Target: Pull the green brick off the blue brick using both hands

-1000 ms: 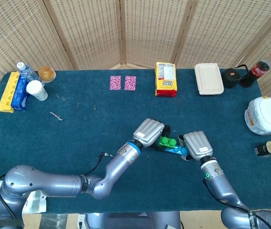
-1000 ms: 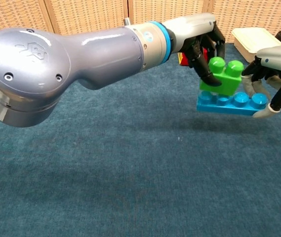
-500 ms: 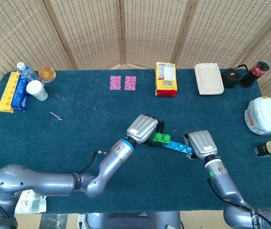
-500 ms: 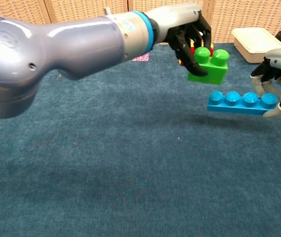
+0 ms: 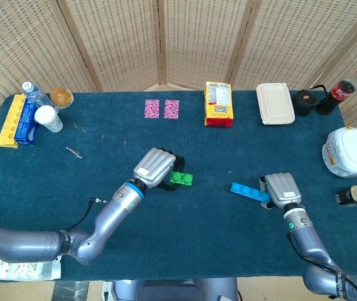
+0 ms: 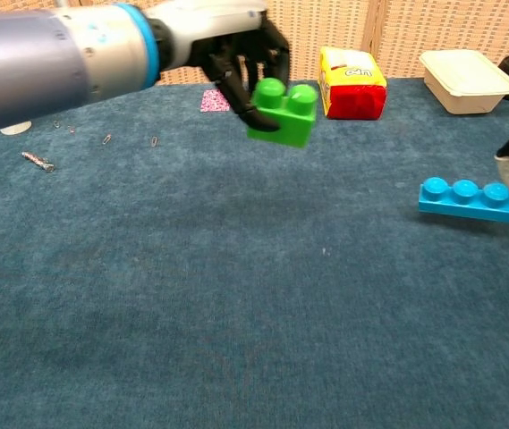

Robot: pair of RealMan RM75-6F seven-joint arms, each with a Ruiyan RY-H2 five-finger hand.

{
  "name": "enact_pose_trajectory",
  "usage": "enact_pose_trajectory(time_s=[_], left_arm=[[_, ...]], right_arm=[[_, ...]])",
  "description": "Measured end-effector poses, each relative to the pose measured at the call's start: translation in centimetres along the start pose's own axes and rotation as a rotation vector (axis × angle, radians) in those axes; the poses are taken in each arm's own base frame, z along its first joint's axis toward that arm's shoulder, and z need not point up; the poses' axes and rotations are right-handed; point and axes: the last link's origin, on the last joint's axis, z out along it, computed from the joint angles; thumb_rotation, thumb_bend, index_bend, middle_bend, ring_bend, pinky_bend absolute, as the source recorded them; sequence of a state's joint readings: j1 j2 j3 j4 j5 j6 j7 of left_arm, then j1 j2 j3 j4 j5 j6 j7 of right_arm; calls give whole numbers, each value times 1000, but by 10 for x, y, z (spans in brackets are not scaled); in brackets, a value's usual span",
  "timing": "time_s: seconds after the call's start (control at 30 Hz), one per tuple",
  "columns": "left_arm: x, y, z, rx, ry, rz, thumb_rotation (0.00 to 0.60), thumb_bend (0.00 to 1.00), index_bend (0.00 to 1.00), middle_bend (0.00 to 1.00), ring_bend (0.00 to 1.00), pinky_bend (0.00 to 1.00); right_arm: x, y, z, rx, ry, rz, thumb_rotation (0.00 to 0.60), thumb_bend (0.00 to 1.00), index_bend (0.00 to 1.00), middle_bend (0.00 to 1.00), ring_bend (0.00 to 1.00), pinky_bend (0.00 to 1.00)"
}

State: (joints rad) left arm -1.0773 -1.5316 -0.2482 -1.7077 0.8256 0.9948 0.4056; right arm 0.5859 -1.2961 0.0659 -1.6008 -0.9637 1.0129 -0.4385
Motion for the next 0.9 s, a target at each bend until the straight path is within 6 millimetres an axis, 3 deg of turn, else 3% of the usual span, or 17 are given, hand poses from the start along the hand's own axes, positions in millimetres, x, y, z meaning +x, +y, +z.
enact_pose_trajectory(time_s=[0.23, 0.33, 0.73, 0.8, 0.9], left_arm=[[-4, -24, -20, 35, -20, 28, 600, 247, 737, 607, 481, 424], [-10, -29, -24, 43, -32, 30, 600, 247, 737, 608, 481, 424], [-41, -30, -20, 31, -65, 82, 600, 248, 737, 607, 480, 418], [-49, -29, -18, 28, -79, 100, 600, 245, 688, 591, 437, 385], [-58, -28, -16, 26, -109, 127, 600, 219, 413, 433, 262, 291]], right_arm=[[-9, 17, -6, -34, -36, 39, 600, 240, 356, 387, 401, 331], [-7, 17, -10, -29, -31, 60, 600, 240, 308, 351, 374, 319], [24, 13, -28, 18, 101, 101, 600, 241, 281, 343, 364, 314], [30, 13, -32, 24, 128, 104, 600, 240, 281, 343, 364, 314], [38, 12, -36, 34, 157, 107, 600, 240, 281, 343, 364, 314]])
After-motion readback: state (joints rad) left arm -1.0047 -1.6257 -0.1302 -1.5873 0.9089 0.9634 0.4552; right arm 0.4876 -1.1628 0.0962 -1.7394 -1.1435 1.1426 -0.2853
